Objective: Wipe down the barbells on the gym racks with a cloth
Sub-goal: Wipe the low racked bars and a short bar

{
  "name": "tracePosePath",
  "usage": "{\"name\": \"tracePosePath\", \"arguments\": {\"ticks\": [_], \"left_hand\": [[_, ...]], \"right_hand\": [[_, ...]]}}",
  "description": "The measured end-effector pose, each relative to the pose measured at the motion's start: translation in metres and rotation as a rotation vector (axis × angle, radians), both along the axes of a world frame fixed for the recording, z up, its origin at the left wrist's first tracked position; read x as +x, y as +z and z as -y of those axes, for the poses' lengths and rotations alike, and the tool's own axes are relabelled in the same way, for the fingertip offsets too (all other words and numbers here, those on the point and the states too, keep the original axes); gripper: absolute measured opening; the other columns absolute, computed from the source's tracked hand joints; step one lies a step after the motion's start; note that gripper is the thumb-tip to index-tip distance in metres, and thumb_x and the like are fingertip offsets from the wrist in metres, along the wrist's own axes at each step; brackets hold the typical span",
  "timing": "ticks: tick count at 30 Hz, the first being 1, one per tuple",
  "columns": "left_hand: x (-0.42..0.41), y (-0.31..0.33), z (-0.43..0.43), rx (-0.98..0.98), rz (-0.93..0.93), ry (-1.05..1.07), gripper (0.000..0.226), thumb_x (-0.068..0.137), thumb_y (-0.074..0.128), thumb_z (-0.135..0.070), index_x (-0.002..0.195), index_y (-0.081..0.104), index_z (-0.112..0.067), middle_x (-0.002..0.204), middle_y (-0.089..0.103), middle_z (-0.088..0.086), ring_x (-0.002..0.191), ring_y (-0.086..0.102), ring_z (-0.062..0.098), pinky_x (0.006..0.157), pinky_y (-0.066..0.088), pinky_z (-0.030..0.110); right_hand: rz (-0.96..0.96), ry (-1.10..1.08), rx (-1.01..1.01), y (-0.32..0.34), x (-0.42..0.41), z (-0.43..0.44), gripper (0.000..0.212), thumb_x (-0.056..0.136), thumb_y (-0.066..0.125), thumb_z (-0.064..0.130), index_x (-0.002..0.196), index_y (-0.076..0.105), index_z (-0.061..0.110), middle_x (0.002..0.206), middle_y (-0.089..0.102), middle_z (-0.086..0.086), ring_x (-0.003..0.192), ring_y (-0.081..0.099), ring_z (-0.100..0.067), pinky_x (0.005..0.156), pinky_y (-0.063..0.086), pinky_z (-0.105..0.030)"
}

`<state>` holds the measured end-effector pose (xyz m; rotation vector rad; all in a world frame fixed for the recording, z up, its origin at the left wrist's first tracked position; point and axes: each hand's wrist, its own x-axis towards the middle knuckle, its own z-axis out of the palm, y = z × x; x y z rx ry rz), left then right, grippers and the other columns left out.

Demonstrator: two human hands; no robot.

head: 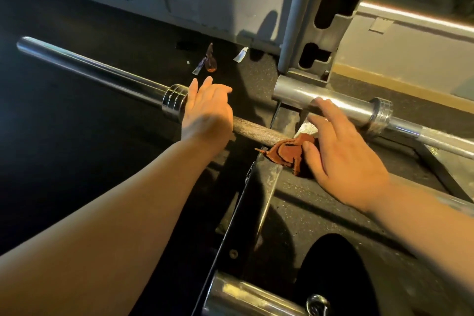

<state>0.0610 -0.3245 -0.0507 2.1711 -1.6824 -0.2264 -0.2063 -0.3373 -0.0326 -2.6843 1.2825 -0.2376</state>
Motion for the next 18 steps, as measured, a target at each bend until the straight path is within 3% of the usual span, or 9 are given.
{"name": "tracePosePath", "arguments": {"ticks": [2,4,7,11,15,18], "left_hand": [[-0.004,0.005,-0.001,0.022,-0.016,0.035,0.043,0.103,0.039,-0.006,0.145,0.046,-0.014,0.156,0.041,0.008,0.155,0.011,0.022,0.126,-0.006,0.040],[-0.021,0.010,-0.002,0.045,-0.026,0.039,0.043,0.104,0.040,-0.007,0.146,0.045,-0.013,0.160,0.034,0.009,0.155,0.008,0.023,0.126,-0.003,0.041],[-0.062,0.014,0.006,-0.033,-0.010,-0.188,0.047,0.104,0.042,-0.014,0.150,0.042,-0.014,0.161,0.034,0.008,0.155,0.013,0.023,0.128,0.005,0.043],[-0.089,0.007,0.028,-0.128,0.035,-0.499,0.048,0.102,0.042,-0.014,0.150,0.043,-0.007,0.160,0.037,0.009,0.153,0.022,0.024,0.127,0.006,0.038],[-0.084,0.004,0.027,-0.130,0.016,-0.556,0.055,0.100,0.033,-0.015,0.154,0.036,-0.005,0.164,0.030,0.010,0.154,0.019,0.023,0.128,0.005,0.040],[-0.086,0.008,0.029,-0.075,0.003,-0.550,0.056,0.104,0.034,-0.012,0.159,0.026,-0.010,0.168,0.019,0.004,0.156,0.008,0.016,0.125,-0.005,0.032]], "right_hand": [[-0.001,-0.009,0.016,0.000,-0.001,-0.002,0.053,0.104,0.038,0.038,0.141,0.048,0.000,0.160,0.030,-0.017,0.153,0.022,-0.030,0.125,0.022,-0.045],[0.032,-0.001,0.004,-0.001,-0.003,-0.004,0.045,0.104,0.039,0.038,0.131,0.053,0.004,0.152,0.040,-0.016,0.145,0.035,-0.030,0.120,0.032,-0.046],[0.046,0.043,-0.058,-0.001,-0.004,-0.004,0.029,0.103,0.047,0.034,0.110,0.058,0.007,0.124,0.054,-0.013,0.113,0.052,-0.029,0.098,0.043,-0.043],[0.008,0.076,-0.013,-0.001,-0.006,0.004,0.030,0.105,0.047,0.043,0.102,0.054,0.014,0.097,0.053,-0.004,0.085,0.049,-0.020,0.080,0.043,-0.038],[-0.005,0.151,0.096,0.004,-0.039,-0.001,0.029,0.104,0.046,0.040,0.114,0.055,0.015,0.104,0.059,-0.004,0.089,0.054,-0.020,0.081,0.044,-0.036],[0.015,0.040,0.136,0.012,-0.080,-0.013,0.035,0.104,0.038,0.044,0.122,0.057,0.021,0.107,0.061,0.001,0.090,0.056,-0.015,0.080,0.045,-0.032]]}}
